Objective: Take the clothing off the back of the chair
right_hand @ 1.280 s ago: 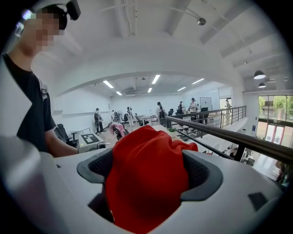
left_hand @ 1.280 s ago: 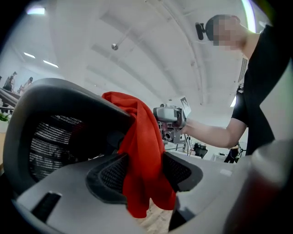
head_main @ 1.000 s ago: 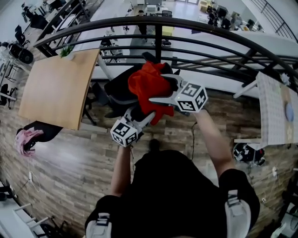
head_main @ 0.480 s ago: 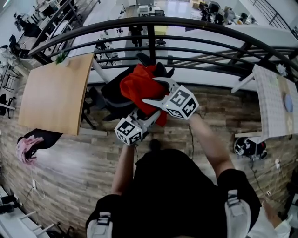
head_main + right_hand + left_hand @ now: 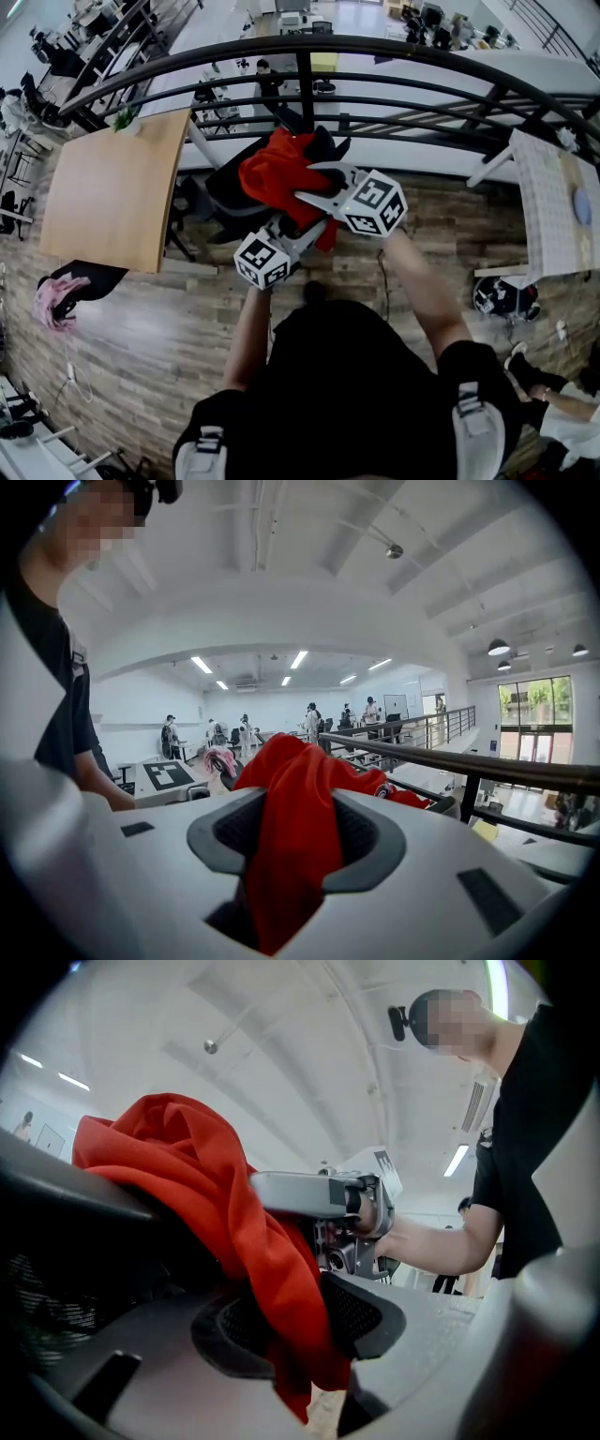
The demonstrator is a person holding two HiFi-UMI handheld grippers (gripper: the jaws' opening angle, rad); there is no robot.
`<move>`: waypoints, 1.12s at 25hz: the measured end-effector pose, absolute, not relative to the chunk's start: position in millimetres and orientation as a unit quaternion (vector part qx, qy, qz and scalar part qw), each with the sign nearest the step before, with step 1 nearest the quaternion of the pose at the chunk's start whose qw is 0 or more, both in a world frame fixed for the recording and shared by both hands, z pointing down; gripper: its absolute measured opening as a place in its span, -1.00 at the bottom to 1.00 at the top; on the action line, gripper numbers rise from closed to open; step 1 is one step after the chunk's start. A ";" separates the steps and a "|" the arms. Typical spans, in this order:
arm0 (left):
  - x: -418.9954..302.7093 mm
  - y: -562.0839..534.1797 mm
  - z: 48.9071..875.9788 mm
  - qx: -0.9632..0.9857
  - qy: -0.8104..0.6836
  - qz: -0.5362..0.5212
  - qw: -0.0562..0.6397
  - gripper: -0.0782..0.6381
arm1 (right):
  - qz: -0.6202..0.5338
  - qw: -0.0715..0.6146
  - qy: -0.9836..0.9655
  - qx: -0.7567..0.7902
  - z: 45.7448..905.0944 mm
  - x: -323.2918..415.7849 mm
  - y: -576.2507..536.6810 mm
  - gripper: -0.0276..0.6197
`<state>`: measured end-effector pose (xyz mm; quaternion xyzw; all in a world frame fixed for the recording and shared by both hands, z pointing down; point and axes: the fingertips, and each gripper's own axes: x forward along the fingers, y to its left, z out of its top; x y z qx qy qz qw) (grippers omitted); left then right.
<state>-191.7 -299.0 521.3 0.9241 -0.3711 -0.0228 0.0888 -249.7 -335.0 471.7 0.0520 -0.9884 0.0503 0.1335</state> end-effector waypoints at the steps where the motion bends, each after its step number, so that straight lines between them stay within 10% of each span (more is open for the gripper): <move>1: -192.3 -299.0 521.9 0.924 -0.371 -0.018 0.088 -0.36 | 0.057 0.130 -0.989 0.050 471.7 -249.1 -335.0 -0.39; 28: -165.9 -301.1 464.1 0.937 -0.342 -0.034 0.063 -0.17 | 0.095 0.002 -0.995 -0.019 423.0 -184.7 -314.0 -0.51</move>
